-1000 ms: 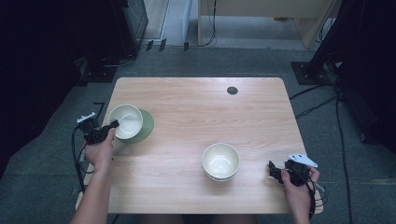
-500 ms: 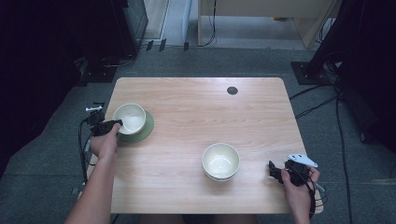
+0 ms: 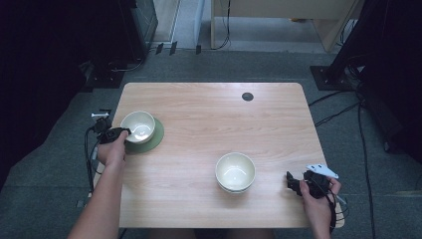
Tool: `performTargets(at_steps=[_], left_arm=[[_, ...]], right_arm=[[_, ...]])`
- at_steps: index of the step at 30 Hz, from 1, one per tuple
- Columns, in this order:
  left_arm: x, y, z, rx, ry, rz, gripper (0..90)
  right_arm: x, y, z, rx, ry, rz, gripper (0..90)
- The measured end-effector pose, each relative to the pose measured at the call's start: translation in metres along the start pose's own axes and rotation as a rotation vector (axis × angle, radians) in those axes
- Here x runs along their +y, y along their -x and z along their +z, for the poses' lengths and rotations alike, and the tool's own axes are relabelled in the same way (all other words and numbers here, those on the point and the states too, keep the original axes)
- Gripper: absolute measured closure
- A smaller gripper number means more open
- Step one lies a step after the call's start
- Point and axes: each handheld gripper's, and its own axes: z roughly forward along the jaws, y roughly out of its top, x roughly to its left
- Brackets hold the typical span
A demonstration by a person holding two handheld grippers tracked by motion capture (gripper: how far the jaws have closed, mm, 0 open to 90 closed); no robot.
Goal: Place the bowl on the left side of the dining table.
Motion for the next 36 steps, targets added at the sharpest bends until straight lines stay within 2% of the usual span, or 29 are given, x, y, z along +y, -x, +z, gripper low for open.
performTargets(at_steps=[5, 8, 9, 14, 16, 18, 20, 23, 26, 27, 30, 33, 36], left_arm=[[0.003, -0.002, 0.001, -0.029, 0.031, -0.019, 79.5], [0.002, -0.003, 0.001, -0.043, 0.034, -0.014, 76.7], [0.002, -0.003, 0.001, -0.065, 0.039, -0.006, 76.7], [0.002, -0.001, -0.006, -0.081, 0.087, 0.036, 43.7], [0.002, -0.001, -0.007, -0.075, 0.078, 0.031, 27.6], [0.001, 0.000, -0.009, -0.066, 0.078, 0.052, 16.6], [0.001, 0.000, -0.010, -0.059, 0.084, 0.065, 10.7], [-0.001, 0.003, -0.018, -0.048, 0.123, 0.107, 10.7], [-0.001, 0.004, -0.022, -0.064, 0.133, 0.111, 10.7], [-0.003, 0.006, -0.026, -0.068, 0.137, 0.127, 10.7], [-0.005, 0.007, -0.029, -0.058, 0.147, 0.137, 10.7], [-0.011, 0.006, -0.035, -0.064, 0.170, 0.159, 10.7], [-0.016, 0.005, -0.039, -0.073, 0.186, 0.165, 10.7]], right_arm=[[0.000, 0.000, 0.000, 0.000, 0.000, 0.000, 11.3], [0.000, 0.000, 0.000, 0.000, 0.000, 0.000, 11.3], [0.000, 0.000, 0.000, 0.000, 0.000, 0.000, 11.3], [0.000, 0.000, 0.000, 0.000, 0.000, 0.000, 11.3], [0.000, 0.000, 0.000, 0.001, -0.001, -0.001, 10.9], [0.000, 0.000, 0.001, 0.006, -0.004, -0.007, 8.2], [0.000, 0.000, 0.001, 0.009, -0.007, -0.010, 6.5], [0.001, -0.002, 0.003, 0.008, -0.022, -0.011, 2.0], [0.001, -0.002, 0.003, 0.004, -0.026, -0.007, 0.3], [0.002, -0.002, 0.004, 0.004, -0.029, -0.007, 0.0], [0.002, -0.002, 0.004, 0.004, -0.030, -0.007, 0.0], [0.002, -0.002, 0.004, 0.004, -0.029, -0.007, 0.0], [0.002, -0.002, 0.004, 0.004, -0.029, -0.007, 0.0]])
